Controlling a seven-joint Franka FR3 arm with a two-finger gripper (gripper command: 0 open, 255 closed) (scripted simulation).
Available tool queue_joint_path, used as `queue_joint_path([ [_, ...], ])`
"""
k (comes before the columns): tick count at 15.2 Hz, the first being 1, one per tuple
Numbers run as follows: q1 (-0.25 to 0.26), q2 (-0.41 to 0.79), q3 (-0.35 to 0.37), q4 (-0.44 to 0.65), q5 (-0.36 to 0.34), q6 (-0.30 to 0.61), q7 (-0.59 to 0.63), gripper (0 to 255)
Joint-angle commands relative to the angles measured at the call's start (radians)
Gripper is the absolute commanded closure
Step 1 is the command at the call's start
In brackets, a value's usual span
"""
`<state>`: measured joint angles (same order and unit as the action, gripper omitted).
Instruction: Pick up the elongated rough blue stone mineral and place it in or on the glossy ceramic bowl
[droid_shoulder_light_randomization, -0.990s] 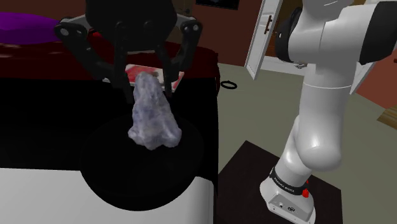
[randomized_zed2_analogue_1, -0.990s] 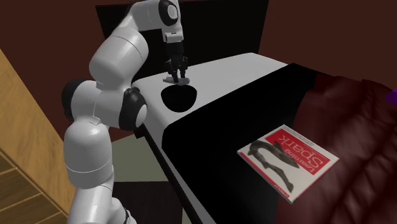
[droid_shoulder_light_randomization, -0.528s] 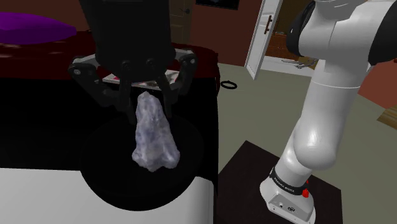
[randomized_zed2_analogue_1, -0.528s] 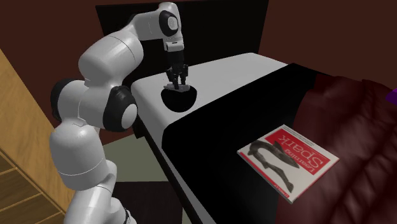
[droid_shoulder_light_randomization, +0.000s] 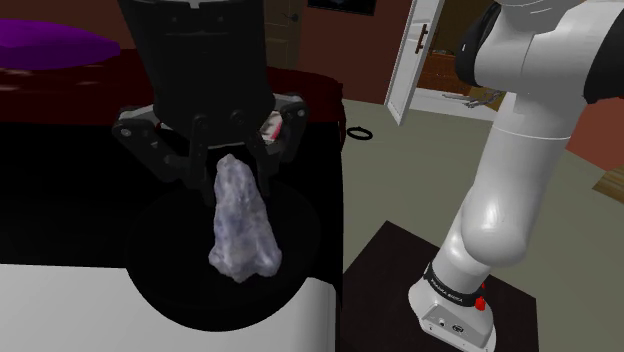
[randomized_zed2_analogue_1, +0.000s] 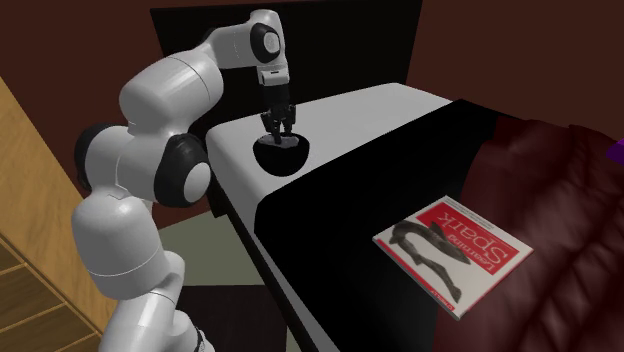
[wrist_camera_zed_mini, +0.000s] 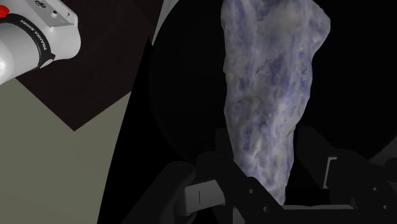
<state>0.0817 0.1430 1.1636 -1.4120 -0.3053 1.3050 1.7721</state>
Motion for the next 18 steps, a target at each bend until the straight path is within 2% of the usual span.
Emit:
queue_joint_path([
  [1,0.000,0.000,0.000,0.000,0.000,0.000,0.000,255],
  [2,0.000,0.000,0.000,0.000,0.000,0.000,0.000,0],
  [7,0.000,0.000,0.000,0.000,0.000,0.000,0.000,0],
  [9,0.098,0.091,-0.001,0.139,-0.082,-0.106,0.044,0],
  [11,0.219,0.173,-0.022,0.287,-0.162,-0.211,0.072,0],
  [18,0.221,0.171,-0.025,0.287,-0.161,-0.211,0.071,0],
])
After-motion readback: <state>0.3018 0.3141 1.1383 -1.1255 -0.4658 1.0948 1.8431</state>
